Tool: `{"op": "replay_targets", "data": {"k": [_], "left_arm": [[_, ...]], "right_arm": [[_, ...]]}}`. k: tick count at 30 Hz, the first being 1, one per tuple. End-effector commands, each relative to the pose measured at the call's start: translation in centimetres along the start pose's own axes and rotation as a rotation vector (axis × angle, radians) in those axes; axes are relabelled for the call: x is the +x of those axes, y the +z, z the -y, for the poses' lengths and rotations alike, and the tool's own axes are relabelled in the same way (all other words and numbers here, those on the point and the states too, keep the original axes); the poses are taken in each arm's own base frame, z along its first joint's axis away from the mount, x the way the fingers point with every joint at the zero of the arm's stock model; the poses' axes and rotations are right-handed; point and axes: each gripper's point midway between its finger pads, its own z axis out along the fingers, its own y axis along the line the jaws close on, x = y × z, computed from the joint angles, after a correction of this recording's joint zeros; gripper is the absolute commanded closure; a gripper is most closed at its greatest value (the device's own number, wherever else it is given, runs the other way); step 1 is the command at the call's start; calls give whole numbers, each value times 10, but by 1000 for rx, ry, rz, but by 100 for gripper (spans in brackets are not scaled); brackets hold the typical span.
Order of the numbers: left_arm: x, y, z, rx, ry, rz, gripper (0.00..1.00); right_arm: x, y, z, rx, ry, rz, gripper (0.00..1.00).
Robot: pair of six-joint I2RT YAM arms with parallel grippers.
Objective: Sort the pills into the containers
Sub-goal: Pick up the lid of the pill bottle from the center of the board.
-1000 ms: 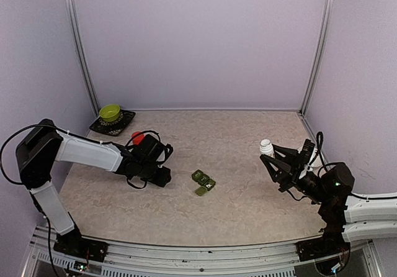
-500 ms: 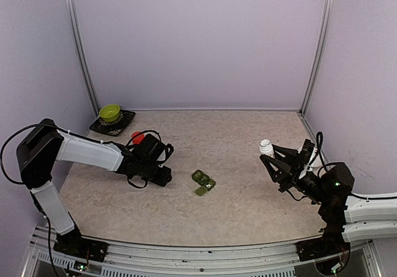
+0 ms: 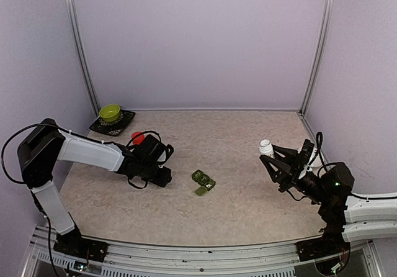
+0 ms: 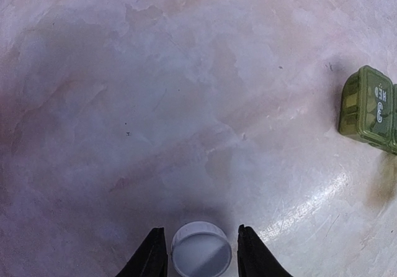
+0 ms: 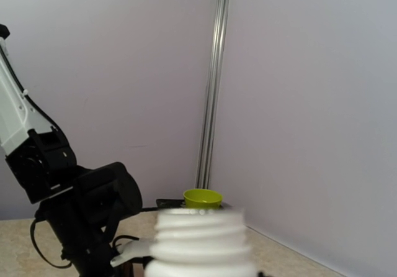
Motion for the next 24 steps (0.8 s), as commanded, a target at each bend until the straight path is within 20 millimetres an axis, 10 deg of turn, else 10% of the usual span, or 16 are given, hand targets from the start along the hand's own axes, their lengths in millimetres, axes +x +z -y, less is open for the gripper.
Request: {"op": "replay_targets", "data": {"k": [1, 24], "left_arm": [[-5, 2, -4, -18, 2, 2, 61], [-2, 3, -5, -26, 2, -11, 61]], "right_arm": [[-3, 0, -1, -2, 7, 11, 100], [-5, 2, -1, -5, 5, 8, 100]]}}
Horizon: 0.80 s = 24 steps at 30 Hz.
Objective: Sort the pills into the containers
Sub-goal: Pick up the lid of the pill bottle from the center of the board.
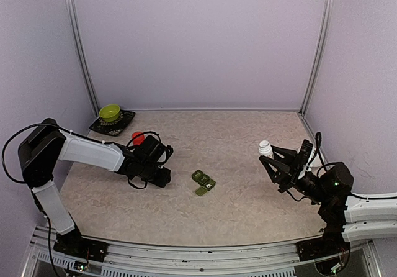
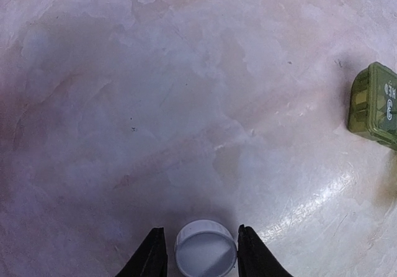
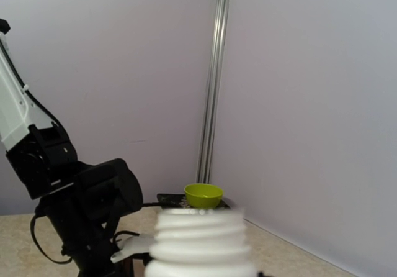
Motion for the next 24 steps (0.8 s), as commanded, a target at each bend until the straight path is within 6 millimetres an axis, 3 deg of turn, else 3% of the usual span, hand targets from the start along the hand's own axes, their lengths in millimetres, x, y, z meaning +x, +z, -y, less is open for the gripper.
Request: {"op": "replay_targets", "data": {"k": [1, 17, 24], "left_arm": [[-5, 1, -2, -9, 2, -2, 61], [-1, 1, -3, -10, 0, -8, 60], [-1, 2, -2, -1, 0, -10, 67]], "right_arm": [[-8, 2, -2, -6, 2, 21, 100], [-6, 3, -1, -6, 4, 13, 100], [-4, 3, -1, -3, 4, 7, 100]]}}
